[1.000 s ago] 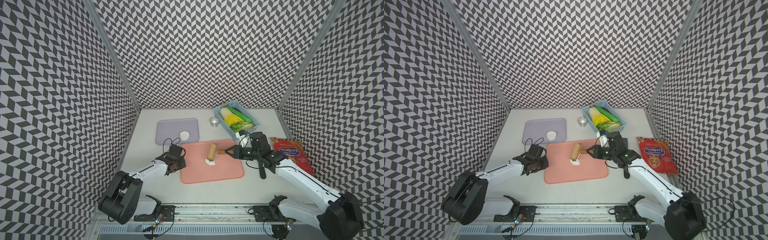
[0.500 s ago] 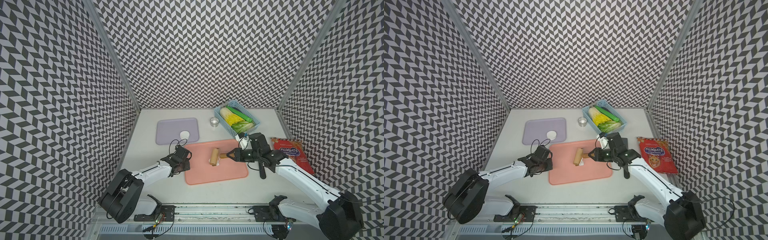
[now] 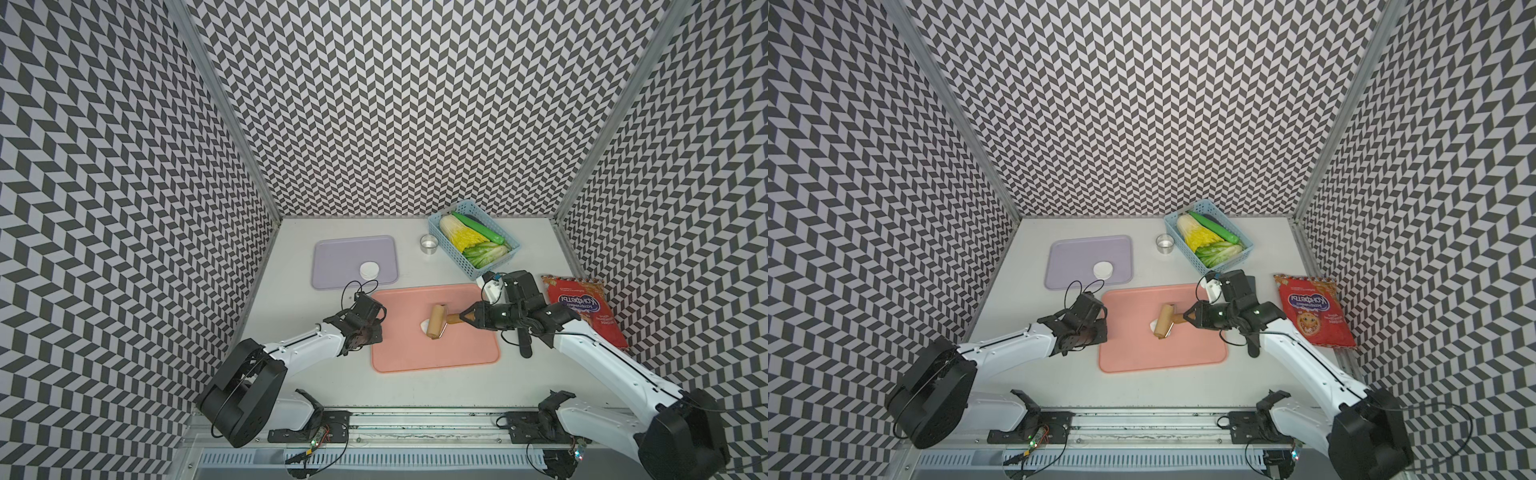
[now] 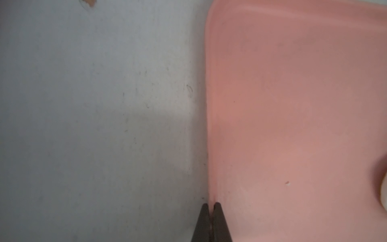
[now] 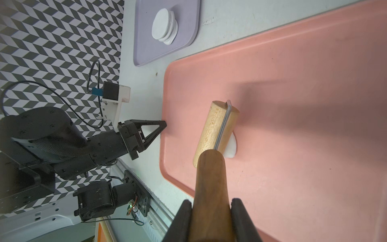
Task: Roll out the dumpling wrappers from the dough
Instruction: Flatten out the dough on the work surface.
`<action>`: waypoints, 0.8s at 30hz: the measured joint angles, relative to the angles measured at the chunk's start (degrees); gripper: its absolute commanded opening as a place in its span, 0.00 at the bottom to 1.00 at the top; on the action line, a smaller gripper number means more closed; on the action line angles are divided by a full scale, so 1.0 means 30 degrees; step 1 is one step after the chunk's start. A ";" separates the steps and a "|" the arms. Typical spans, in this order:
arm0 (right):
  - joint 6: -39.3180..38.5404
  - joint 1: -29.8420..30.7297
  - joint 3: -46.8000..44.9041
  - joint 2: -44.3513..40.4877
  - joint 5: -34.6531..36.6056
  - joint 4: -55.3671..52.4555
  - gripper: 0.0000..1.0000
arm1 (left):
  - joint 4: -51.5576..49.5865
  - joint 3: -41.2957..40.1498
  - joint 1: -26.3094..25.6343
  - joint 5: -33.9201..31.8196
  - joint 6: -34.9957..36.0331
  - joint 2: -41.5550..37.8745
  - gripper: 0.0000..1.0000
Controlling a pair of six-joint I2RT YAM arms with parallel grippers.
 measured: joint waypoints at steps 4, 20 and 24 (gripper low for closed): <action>0.0015 0.0000 -0.0459 0.0066 -0.0087 0.0197 0.00 | 0.0007 0.0007 -0.0044 -0.0044 0.0000 0.0015 0.00; 0.0386 -0.0648 -0.1807 -0.0022 -0.0007 0.2484 0.00 | -0.0007 0.0007 -0.0219 -0.0342 -0.0058 0.0022 0.00; -0.0087 -0.0962 -0.1603 -0.0882 0.0845 0.1020 0.00 | -0.0007 0.0000 -0.0233 -0.0364 -0.0066 0.0022 0.00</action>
